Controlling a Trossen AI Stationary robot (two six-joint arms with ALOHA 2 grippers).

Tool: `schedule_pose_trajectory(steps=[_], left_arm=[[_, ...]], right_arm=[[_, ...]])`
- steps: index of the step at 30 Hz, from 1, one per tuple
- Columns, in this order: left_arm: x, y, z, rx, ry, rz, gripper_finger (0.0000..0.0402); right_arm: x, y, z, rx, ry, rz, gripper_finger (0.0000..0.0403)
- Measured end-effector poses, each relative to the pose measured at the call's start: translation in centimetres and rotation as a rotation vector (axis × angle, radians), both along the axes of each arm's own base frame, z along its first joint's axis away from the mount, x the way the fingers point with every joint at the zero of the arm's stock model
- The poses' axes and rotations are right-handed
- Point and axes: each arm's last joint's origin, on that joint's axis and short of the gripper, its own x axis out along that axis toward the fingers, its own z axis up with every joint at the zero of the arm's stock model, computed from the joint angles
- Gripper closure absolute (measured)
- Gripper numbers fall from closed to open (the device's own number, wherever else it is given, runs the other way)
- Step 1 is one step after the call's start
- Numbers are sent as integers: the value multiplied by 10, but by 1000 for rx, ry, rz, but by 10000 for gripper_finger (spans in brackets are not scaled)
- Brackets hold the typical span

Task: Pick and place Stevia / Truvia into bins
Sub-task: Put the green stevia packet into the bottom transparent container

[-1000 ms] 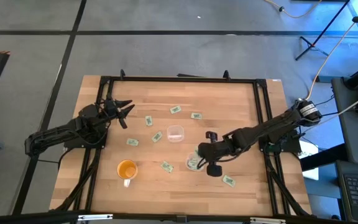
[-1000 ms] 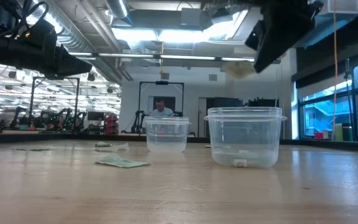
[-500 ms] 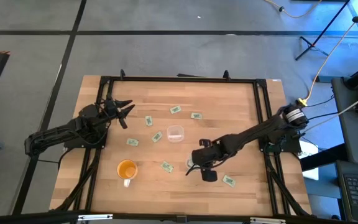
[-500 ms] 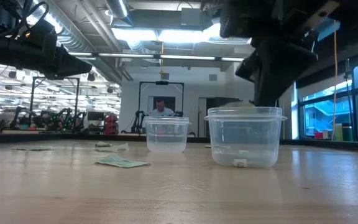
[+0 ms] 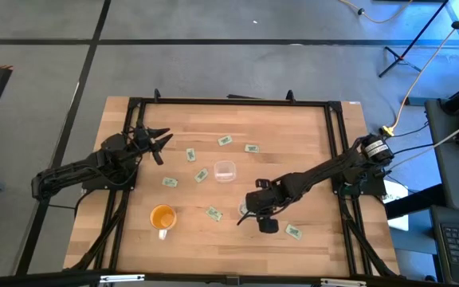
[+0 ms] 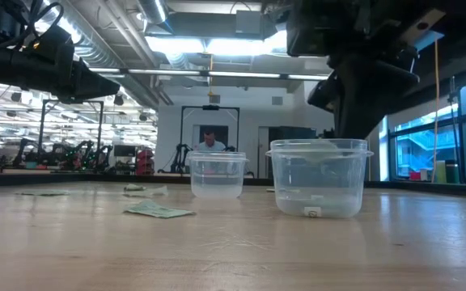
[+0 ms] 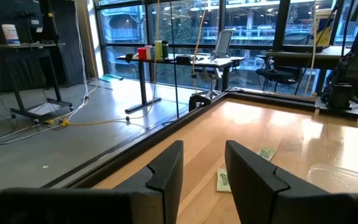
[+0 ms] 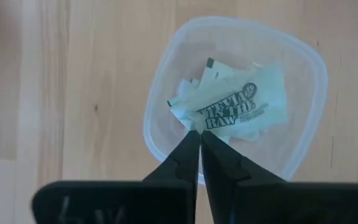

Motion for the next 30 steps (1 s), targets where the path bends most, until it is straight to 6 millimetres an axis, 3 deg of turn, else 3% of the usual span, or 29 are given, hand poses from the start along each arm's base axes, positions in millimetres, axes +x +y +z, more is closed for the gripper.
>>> schedule_pose_trajectory(steps=[9,12,16,21,24,30], left_arm=[[0,0,0,0,0,0,288],[0,0,0,-1,0,0,288],[0,0,0,-1,0,0,288],[0,0,0,-1,0,0,288],[0,0,0,-1,-1,-1,288],[0,0,0,-1,0,0,288]], right_arm=[[-2,-7,2,-5,62,-60,318],[-10,-9,20,-9,149,-140,301],[-21,-1,50,-48,64,-169,293],[-37,0,74,8,36,-244,293],[-55,14,85,55,36,-260,293],[-82,38,61,83,132,-345,293]])
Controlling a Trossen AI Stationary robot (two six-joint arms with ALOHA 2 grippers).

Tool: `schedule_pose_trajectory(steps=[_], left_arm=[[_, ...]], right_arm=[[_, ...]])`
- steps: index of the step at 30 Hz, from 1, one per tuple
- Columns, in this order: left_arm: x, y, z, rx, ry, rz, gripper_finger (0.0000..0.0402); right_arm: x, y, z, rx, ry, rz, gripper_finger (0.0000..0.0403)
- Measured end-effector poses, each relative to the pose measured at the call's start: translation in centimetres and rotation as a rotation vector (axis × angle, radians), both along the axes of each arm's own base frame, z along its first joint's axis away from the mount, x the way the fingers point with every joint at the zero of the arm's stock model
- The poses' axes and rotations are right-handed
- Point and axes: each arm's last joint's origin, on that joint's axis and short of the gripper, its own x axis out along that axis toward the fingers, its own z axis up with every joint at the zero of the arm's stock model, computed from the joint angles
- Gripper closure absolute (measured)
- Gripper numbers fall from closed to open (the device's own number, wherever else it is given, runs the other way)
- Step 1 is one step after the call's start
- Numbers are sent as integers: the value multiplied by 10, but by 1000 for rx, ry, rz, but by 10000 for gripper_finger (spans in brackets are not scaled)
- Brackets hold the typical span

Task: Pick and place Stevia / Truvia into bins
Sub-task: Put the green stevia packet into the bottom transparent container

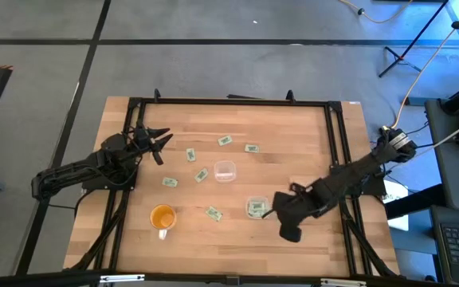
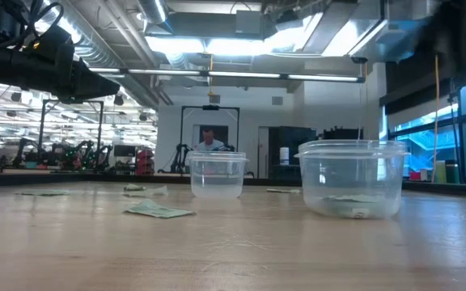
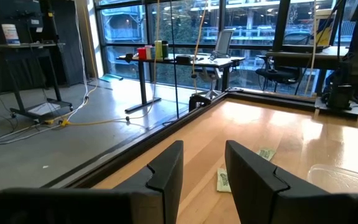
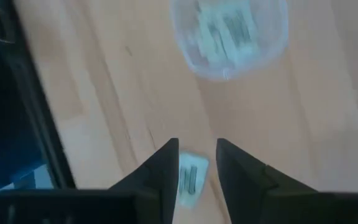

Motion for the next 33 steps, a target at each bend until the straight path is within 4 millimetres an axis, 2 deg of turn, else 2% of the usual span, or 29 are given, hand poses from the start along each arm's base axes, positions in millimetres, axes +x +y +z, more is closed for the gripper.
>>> schedule_pose_trajectory(steps=[5,9,14,18,24,33], left_arm=[[0,0,0,0,0,0,288],[0,0,0,-1,0,0,288],[0,0,0,-1,-1,0,288],[0,1,0,0,-2,26,288],[-1,2,1,3,-8,87,288],[-2,2,1,3,-8,89,288]], right_arm=[[-22,5,-30,60,183,-97,293],[-32,1,-50,126,311,-210,293],[-37,0,-70,243,376,-383,292],[-35,2,-78,314,353,-424,292],[-38,-1,-83,294,364,-471,292],[-44,0,-96,306,336,-478,292]])
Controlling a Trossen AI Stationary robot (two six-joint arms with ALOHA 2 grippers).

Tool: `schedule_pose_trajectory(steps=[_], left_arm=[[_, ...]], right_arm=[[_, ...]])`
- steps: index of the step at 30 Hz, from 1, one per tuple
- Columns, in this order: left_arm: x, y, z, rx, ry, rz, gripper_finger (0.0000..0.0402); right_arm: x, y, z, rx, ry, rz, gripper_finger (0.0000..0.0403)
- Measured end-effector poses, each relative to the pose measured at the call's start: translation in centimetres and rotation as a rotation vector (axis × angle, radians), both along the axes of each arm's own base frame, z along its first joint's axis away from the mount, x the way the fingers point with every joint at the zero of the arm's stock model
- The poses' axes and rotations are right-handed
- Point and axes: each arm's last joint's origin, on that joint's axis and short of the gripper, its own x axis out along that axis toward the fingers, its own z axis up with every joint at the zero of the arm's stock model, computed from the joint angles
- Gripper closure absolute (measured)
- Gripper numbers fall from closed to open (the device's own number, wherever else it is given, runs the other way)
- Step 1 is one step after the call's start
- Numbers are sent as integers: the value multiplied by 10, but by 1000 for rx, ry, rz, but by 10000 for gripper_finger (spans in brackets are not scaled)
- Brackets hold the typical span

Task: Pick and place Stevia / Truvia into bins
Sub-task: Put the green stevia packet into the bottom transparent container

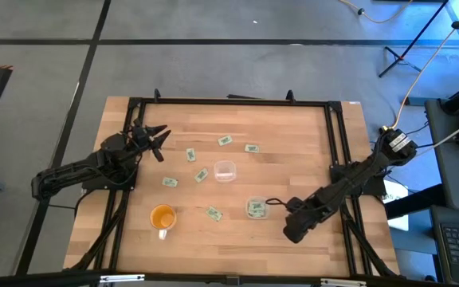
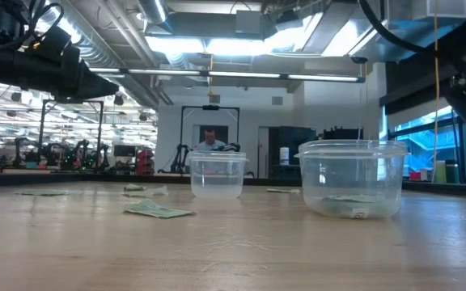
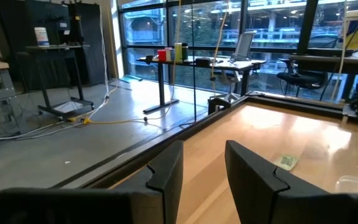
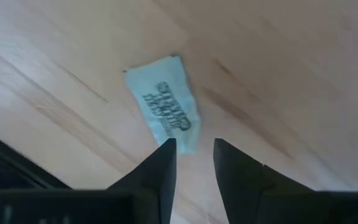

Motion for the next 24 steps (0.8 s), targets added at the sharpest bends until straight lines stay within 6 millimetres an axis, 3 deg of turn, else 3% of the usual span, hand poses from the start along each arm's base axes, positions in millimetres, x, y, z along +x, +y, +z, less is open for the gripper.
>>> schedule_pose_trajectory(steps=[11,24], left_arm=[[0,0,0,0,0,-13,288],[0,0,0,-20,-16,-15,288]], right_arm=[[-3,8,0,22,-7,-12,292],[0,12,-17,22,54,29,299]])
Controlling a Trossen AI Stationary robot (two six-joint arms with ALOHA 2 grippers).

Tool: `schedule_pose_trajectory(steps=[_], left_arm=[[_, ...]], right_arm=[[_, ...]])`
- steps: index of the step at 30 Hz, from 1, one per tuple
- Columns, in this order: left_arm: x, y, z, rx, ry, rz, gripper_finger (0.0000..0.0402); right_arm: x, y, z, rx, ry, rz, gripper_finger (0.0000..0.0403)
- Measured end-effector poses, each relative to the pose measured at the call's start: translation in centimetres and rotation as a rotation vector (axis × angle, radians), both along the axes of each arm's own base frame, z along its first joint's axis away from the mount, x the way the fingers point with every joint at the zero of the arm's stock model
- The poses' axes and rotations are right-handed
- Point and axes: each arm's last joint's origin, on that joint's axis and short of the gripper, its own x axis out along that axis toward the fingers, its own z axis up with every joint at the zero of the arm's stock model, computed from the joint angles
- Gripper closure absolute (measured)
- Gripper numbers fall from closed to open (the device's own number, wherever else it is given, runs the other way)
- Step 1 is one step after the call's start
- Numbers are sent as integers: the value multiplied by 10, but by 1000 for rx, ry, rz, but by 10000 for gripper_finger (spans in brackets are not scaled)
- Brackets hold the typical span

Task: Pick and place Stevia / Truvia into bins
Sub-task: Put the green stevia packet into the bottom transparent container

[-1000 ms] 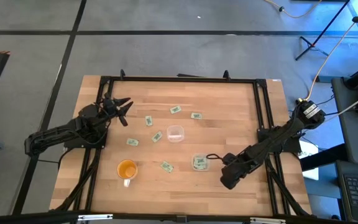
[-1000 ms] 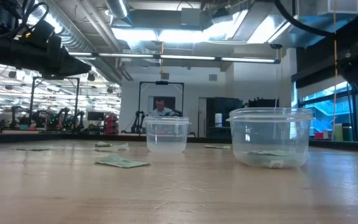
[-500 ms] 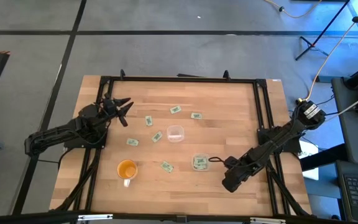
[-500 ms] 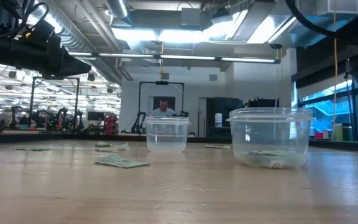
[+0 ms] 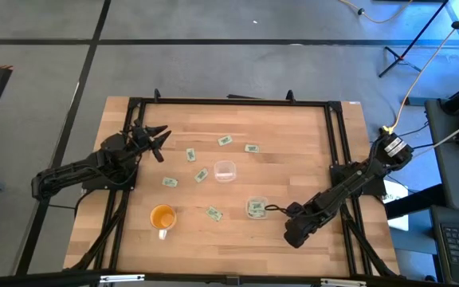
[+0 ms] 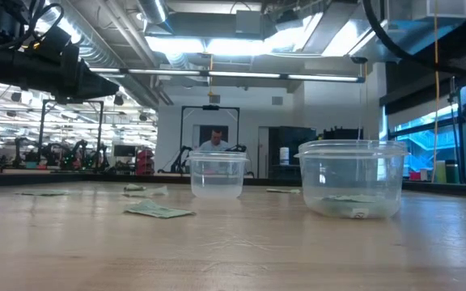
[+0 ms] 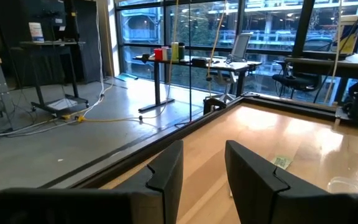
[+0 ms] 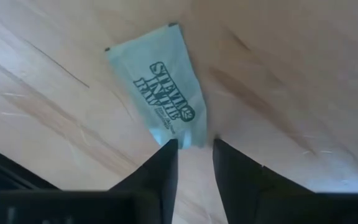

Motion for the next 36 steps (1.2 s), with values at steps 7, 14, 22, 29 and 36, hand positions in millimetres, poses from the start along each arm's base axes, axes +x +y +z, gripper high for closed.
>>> schedule_pose_trajectory(steps=[7,14,22,29,36], left_arm=[[0,0,0,0,0,0,288],[0,0,0,0,0,0,288],[0,0,0,0,0,1,288],[0,0,0,0,0,0,288],[0,0,0,0,0,1,288]], right_arm=[[0,-3,0,-31,-18,30,352],[0,-4,-1,-40,-29,80,397],[-1,-5,-1,-51,-15,80,400],[0,-5,-1,-64,-12,11,398],[0,-5,-1,-77,-5,-54,376]])
